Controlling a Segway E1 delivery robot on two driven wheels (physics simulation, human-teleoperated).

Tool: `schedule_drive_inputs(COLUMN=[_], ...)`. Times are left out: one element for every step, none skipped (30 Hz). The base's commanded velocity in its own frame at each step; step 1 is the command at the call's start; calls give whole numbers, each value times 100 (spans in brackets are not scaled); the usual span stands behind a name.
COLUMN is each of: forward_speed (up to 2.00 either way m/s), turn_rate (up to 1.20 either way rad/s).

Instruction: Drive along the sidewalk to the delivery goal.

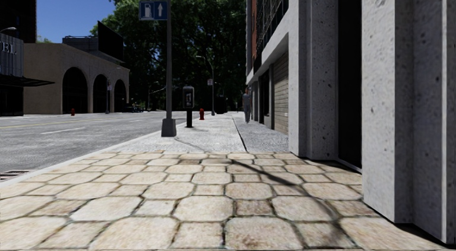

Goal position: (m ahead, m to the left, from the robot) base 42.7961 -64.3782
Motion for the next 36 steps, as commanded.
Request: schedule_drive_inputs(forward_speed=[200, 200, 200, 200, 200, 200, 200, 200, 200, 200, 200, 200, 200, 200, 200, 200, 200, 200, 200, 200, 200, 200, 200, 200, 200, 200, 200, 200, 200, 200, 200, 200, 200, 200, 200, 200], turn_rate=[0, 0, 0, 0, 0, 0, 0, 0, 0, 0, 0, 0, 0, 7, 15, 15, 18, 20, 25, 26, 26, 26, 26, 26, 26, 26, 26, 26, 20, 20, 17, 17, 0, 0, 0, 0])
